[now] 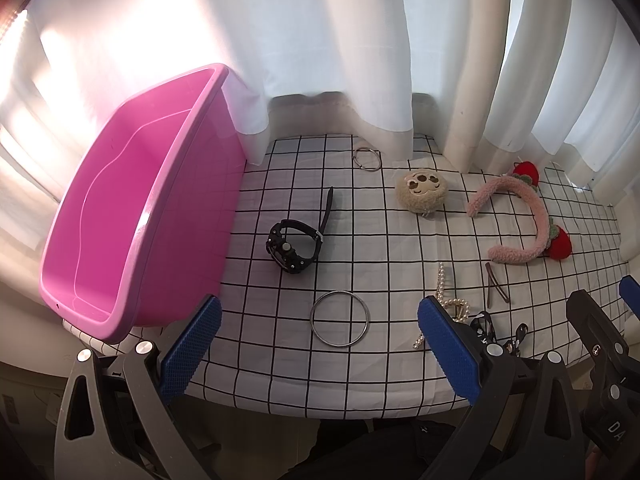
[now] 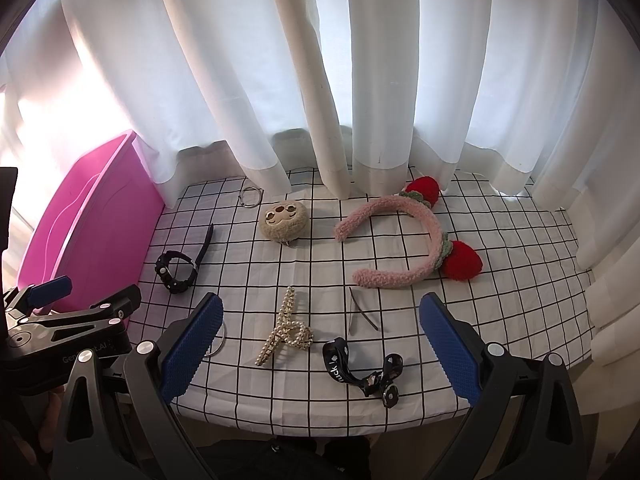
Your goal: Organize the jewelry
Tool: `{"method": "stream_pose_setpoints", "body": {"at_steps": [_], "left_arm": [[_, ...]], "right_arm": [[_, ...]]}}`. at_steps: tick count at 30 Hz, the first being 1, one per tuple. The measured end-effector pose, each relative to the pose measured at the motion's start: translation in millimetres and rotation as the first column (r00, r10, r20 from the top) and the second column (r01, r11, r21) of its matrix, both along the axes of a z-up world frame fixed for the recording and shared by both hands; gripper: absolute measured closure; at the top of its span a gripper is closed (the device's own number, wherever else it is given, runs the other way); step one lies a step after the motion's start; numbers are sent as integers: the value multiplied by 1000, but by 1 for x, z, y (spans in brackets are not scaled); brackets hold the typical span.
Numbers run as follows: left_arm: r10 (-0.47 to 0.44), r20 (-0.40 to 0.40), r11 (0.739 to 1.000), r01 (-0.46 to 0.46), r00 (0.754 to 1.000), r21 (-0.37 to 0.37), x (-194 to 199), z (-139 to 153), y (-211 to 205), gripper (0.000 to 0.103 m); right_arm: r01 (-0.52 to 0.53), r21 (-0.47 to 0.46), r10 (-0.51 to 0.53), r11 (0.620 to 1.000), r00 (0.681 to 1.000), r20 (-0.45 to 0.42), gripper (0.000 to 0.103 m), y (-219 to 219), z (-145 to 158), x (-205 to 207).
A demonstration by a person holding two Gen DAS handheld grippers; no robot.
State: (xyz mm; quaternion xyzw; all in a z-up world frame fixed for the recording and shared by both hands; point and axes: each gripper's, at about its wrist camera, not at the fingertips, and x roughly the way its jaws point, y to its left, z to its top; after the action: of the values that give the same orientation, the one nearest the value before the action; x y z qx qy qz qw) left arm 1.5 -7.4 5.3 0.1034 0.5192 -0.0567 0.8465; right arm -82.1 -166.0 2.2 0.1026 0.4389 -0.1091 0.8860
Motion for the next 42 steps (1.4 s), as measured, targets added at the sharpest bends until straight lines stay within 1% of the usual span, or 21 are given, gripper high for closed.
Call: {"method": "stream_pose_setpoints", "body": {"at_steps": [20,25,27,29,31,33,36,39,42], "left_arm": [[1,-10,1000,-1,1000,0,1,-3,-1,6],[21,-37,999,-22,999,-29,5,-11,3,6],[30,-53,998,-33,998,-56,7,-18,7,6],[38,-47,997,-41,998,-64,6,-26,9,6],[27,-42,997,-30,999,-72,4,-37,10,6],[11,-58,995,-17,998,-95,1,-51,11,6],[19,-60,993,-25,998,-112,-7,-72,15,6],[52,-76,989,-62,996,-133,-10,-95,23,6],[87,-95,986,-99,992,-132,-10,-119,30,6]], "right_arm": [[3,4,-3,1000,1000,-2,9,-2,-1,0],[30,25,-30,999,1000,0,9,-17,-5,-3],[41,36,-41,998,999,-5,9,-27,-10,-6],[59,41,-58,997,998,-12,9,-39,-17,-10],[73,49,-72,996,997,-23,9,-50,-25,-14],[99,60,-96,993,994,-44,9,-67,-39,-22],[113,71,-108,991,992,-73,9,-85,-59,-31],[121,59,-115,991,989,-95,9,-101,-82,-40],[127,62,-119,990,985,-121,9,-116,-102,-45]]}}
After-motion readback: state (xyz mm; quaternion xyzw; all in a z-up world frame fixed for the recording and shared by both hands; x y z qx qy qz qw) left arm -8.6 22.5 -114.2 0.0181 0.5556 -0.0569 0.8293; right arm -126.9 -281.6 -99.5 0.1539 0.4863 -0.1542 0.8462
